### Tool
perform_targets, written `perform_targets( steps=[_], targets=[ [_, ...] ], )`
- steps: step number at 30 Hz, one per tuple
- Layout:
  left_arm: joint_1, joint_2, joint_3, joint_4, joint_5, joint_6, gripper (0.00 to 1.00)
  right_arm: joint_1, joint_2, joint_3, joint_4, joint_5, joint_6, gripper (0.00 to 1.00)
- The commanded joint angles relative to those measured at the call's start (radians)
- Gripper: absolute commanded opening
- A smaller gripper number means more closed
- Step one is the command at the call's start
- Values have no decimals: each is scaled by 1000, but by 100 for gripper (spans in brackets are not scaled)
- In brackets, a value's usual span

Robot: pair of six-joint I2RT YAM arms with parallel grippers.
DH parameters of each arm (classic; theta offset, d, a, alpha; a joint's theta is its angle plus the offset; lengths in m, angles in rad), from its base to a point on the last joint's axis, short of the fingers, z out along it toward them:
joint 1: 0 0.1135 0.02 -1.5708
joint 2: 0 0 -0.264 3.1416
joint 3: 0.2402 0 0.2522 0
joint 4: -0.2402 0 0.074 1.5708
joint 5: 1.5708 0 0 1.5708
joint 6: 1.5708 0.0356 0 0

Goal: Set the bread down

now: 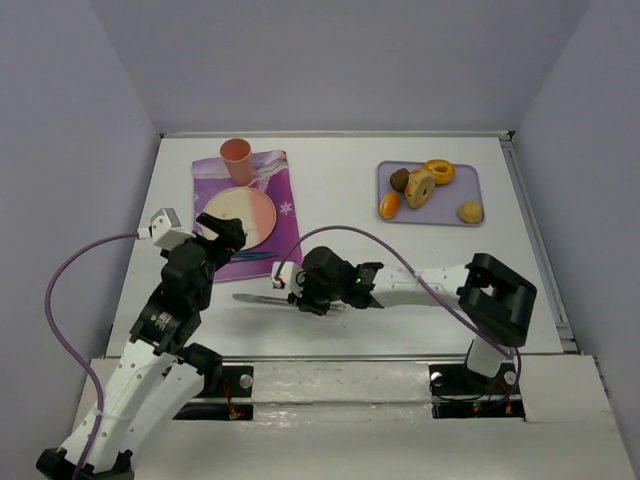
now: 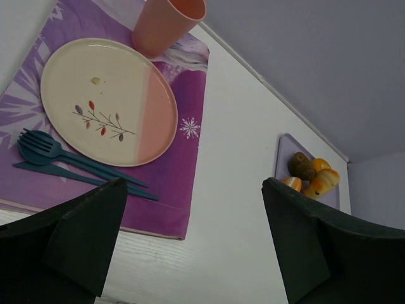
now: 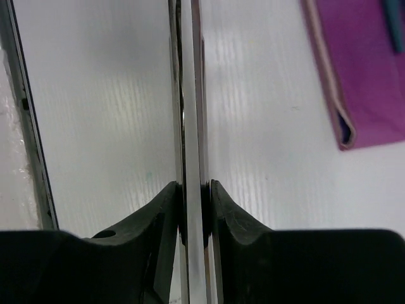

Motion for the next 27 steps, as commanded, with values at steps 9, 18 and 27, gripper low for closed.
perform_targets(
  steps=[9, 18, 27],
  targets=[
    [2, -48, -4, 26, -16, -3, 99, -64, -403, -92, 22, 750, 612, 30],
    [2, -47, -9, 33, -18, -6, 99, -276, -536, -129, -235, 723, 854, 34],
    [4, -48, -15, 40, -14, 0, 99, -323, -575, -96, -381, 726, 865, 45]
  ],
)
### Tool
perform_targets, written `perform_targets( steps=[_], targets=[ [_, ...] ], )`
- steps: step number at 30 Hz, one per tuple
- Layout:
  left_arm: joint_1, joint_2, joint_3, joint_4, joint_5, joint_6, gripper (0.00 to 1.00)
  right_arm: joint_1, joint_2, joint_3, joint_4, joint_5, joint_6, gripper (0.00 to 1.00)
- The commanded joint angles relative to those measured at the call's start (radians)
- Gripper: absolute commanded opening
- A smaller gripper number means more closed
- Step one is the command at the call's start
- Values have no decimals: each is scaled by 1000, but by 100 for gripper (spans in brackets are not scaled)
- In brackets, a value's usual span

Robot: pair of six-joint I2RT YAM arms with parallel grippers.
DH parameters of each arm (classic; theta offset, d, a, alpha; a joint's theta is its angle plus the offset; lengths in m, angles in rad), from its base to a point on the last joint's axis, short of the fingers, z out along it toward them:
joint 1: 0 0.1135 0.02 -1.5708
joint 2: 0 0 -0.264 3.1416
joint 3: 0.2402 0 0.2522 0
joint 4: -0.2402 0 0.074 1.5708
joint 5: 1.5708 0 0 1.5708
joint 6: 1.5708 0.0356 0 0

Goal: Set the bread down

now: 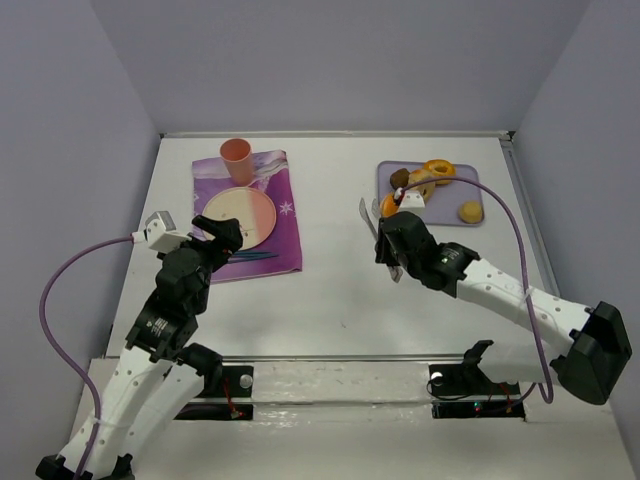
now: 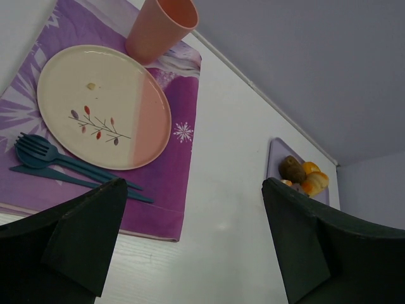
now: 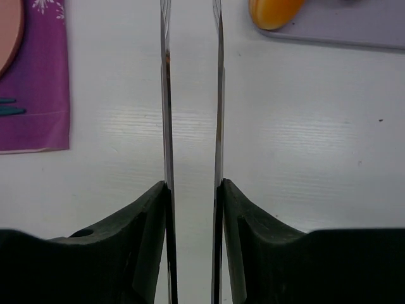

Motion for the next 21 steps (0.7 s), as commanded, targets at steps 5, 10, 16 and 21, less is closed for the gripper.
perform_targets(
  steps=[5, 10, 16, 21],
  targets=[
    [2, -23, -21, 41, -16, 1, 99, -65, 5, 58, -76, 39, 39, 45],
    [2, -37, -27, 41, -19, 0, 99, -93, 37, 84, -86, 54, 33, 50],
    [2, -39, -31, 47, -21, 0, 99, -142, 83, 105, -92, 73, 32, 55],
    [2, -29, -35, 55, -21, 0, 99, -167, 152, 146, -80, 59, 14, 58]
  ],
)
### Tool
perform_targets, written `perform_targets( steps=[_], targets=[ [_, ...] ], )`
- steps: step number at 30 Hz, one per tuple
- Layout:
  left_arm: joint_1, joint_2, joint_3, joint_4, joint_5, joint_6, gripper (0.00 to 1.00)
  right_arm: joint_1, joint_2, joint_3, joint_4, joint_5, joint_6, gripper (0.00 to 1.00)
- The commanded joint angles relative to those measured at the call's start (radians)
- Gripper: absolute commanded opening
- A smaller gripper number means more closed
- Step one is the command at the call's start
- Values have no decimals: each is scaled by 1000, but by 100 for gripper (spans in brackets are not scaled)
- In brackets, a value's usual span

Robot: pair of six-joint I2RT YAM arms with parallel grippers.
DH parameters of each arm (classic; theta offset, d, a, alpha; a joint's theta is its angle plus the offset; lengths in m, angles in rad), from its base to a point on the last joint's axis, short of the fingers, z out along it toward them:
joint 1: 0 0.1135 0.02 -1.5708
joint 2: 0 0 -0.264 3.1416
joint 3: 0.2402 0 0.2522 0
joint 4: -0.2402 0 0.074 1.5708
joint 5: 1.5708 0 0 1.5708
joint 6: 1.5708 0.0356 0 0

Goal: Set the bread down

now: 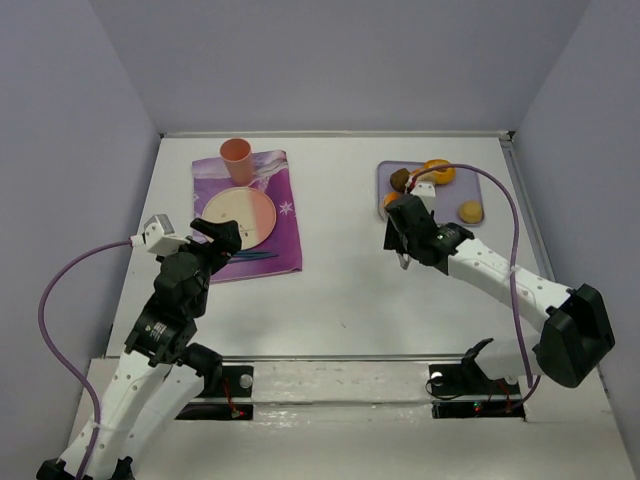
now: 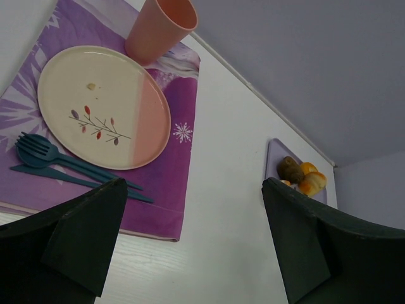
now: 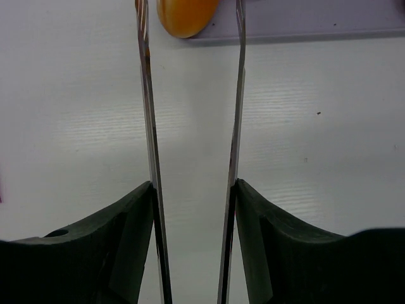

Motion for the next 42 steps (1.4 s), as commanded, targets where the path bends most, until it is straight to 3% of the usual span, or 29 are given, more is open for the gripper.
perform_targets(
  steps=[1, 11, 14, 21, 27, 29, 32, 35, 42],
  targets=[
    [2, 6, -15, 53, -20, 2, 99, -34, 53, 82, 25, 18, -11, 58],
    [2, 5, -15, 53, -29, 2, 99, -120, 212, 142, 123, -104, -33, 57],
    [2, 6, -15, 53, -34, 2, 99, -129, 229, 143, 148, -124, -25, 50],
    [2, 8, -13, 56, -34, 2, 99, -138, 179, 132, 166, -129, -39, 33],
    [2, 6, -12, 54, -31, 1, 99, -138, 47, 108, 168, -187, -82, 28],
    [2, 3, -13, 59, -28, 1, 99, -138, 13, 103, 195, -292, -140, 28],
    [2, 6, -16, 65, -26, -1, 99, -92, -19, 92, 255, -457, -238, 27],
    [2, 12, -12, 62, -23, 1, 99, 21, 33, 141, 310, -523, -329, 28],
    [2, 9, -10, 46, -28, -5, 99, 164, 330, 380, 425, -655, -419, 29]
  ],
)
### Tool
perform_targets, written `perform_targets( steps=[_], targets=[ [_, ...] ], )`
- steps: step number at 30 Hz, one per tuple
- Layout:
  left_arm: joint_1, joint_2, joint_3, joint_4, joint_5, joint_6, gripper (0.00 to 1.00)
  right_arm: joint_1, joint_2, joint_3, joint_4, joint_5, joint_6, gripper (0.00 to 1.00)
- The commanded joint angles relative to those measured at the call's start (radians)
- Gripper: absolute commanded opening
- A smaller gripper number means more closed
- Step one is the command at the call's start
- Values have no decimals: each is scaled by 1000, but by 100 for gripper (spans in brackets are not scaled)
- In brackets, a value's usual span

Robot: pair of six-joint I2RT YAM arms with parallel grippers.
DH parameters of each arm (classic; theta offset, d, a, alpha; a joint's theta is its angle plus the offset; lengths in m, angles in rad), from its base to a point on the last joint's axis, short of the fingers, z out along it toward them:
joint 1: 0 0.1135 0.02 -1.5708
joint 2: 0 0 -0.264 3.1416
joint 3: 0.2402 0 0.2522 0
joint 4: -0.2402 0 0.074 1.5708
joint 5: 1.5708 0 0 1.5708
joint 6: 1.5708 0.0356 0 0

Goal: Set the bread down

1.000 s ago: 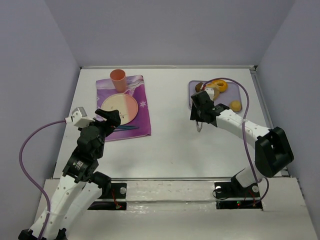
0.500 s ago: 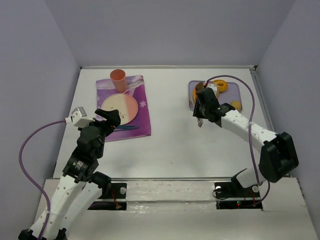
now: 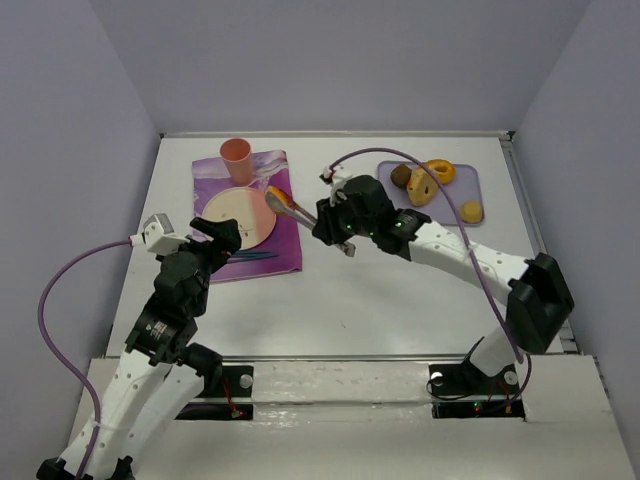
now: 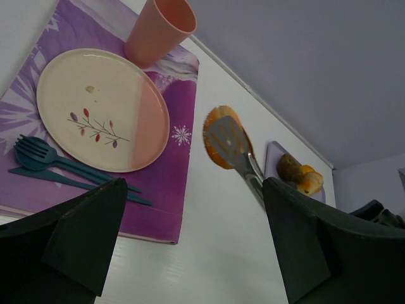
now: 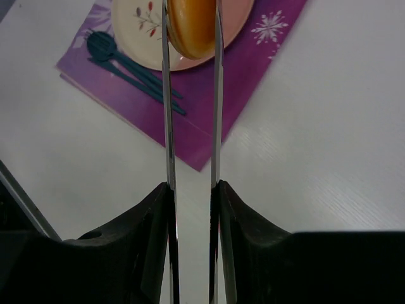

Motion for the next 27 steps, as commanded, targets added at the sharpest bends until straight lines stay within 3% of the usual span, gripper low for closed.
perform_targets(
  steps=[1, 8, 13, 20, 27],
  targets=[
    [2, 2, -11, 32, -21, -5, 99, 73, 166, 180, 132, -124, -89, 29],
    [2, 2, -15, 35, -20, -3, 99, 140, 474, 468, 87, -72, -89, 33],
    [2, 0, -16, 32, -15, -2, 99, 175, 641, 647, 45, -14, -86, 42],
    [2, -9, -18, 30, -14, -2, 99, 175, 726, 758, 2, 77, -68, 52],
    [2, -13, -21, 32, -12, -2, 99, 184, 673, 729, -6, 71, -71, 62]
  ],
)
